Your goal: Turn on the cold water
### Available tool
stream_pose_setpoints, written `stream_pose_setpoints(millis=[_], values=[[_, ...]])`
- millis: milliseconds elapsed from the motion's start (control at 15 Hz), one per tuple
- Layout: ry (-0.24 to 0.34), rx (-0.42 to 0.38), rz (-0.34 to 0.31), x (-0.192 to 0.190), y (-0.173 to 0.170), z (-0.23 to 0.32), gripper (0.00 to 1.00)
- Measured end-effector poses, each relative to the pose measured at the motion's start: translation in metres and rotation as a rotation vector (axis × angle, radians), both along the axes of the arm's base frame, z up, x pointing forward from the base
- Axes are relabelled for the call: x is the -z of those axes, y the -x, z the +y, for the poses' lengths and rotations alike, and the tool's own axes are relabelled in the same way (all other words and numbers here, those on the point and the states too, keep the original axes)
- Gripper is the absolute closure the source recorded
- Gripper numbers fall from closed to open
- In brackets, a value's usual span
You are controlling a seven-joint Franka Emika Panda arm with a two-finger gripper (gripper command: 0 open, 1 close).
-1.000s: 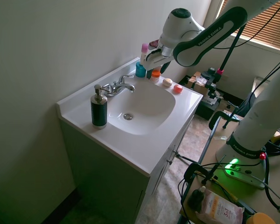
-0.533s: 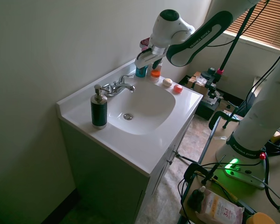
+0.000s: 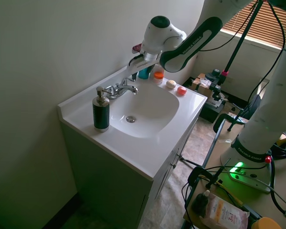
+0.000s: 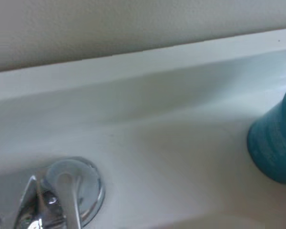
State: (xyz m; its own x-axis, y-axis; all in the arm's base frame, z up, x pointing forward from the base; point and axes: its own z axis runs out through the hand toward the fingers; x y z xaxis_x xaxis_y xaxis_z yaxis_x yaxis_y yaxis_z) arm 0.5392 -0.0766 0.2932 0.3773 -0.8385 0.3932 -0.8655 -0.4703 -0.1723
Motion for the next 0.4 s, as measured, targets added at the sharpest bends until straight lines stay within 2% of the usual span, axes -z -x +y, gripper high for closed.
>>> stream_pose_setpoints(millis=[267,400], values=[[-0.027,-0.01,0.039,0.003,0.021,-0.002,0.0],[-0.068,-0.035,0.07,-0.004,0.044,0.0,0.0]])
